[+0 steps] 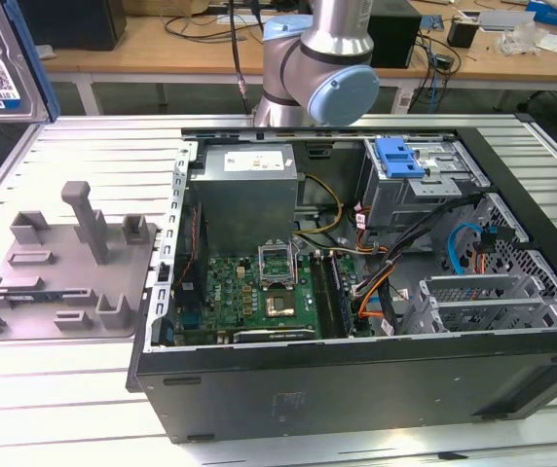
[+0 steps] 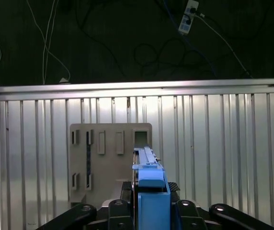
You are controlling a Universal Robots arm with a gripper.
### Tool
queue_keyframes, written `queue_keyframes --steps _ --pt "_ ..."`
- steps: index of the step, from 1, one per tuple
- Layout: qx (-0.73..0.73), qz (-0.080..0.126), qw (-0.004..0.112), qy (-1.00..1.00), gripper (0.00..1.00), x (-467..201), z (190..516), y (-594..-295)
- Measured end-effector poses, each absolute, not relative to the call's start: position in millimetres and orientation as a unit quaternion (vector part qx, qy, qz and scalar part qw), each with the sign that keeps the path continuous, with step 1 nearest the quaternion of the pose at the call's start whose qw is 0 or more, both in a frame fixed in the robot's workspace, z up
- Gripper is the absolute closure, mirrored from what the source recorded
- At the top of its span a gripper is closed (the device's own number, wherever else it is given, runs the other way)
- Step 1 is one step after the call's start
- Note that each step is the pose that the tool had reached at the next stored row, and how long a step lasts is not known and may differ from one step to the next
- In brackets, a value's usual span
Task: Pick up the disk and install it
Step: 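Pick up the disk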
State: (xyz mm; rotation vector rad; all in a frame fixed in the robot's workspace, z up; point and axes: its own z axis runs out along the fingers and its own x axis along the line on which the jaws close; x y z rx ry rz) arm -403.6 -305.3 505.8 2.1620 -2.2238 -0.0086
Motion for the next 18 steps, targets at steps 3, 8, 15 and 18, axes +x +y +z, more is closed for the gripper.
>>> queue_keyframes --steps 3,8,15,18 --pt "0.697 -0.003 0.020 -0.717 0.63 -403 508 -305" --pt "0.697 -0.003 0.020 -0.717 0.63 -403 508 -305" --pt "0.697 -0.003 0.020 -0.717 0.63 -400 508 -307" --pt "0.697 -0.003 0.021 -0.717 0.63 -393 508 -311"
